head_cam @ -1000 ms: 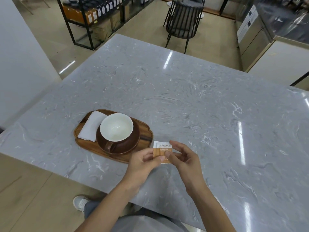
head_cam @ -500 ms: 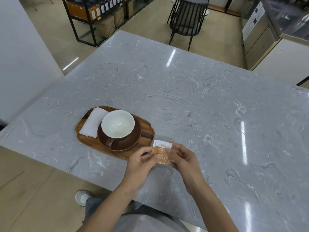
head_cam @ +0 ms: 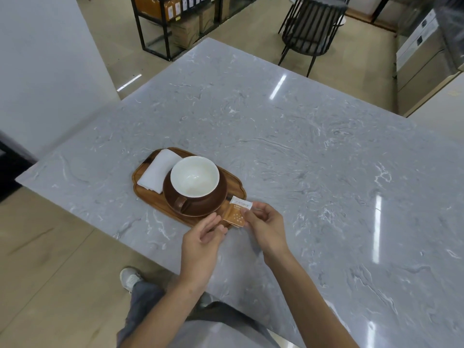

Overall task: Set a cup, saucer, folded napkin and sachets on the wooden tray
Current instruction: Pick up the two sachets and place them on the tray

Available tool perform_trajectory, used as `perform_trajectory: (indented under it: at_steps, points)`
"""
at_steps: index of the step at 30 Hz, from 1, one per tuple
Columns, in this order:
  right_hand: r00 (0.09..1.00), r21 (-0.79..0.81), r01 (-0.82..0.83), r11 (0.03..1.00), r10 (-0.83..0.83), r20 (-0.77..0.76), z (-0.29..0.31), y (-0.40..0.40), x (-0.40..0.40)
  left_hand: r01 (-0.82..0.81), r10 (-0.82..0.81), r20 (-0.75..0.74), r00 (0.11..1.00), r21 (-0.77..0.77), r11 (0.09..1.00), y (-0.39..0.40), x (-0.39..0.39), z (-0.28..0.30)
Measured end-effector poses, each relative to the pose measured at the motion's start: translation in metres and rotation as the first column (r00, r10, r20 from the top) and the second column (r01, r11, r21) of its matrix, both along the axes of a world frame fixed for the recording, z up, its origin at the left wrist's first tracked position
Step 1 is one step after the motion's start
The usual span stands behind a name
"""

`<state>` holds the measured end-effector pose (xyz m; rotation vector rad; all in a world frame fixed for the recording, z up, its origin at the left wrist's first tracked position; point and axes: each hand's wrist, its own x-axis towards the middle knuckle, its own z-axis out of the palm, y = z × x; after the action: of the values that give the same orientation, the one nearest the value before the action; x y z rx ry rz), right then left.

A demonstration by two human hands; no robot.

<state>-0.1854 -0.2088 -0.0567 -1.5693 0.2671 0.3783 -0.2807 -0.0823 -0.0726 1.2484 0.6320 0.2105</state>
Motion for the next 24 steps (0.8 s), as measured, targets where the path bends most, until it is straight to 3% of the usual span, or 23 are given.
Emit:
perform_trajectory:
  at_steps: [5,11,24]
  points:
    - [0.996,-0.191,-0.032,0.981,0.048,0.076,-0.006,0.009,0.005,-0.053,0.054,0.002,0.999,-0.17,0.984,0.002,-0.001,0.004]
    - [0.975,-0.278,-0.038,0.96,0.097,0.201,-0.01,0.014,0.004,-0.08,0.079,-0.014,0.997,-0.258,0.963,0.005,-0.001,0.003]
    - [0.947,-0.391,-0.074,0.917,0.188,0.262,-0.014,0.017,0.003,0.042,-0.048,-0.027,0.998,-0.189,0.981,0.011,-0.003,0.005]
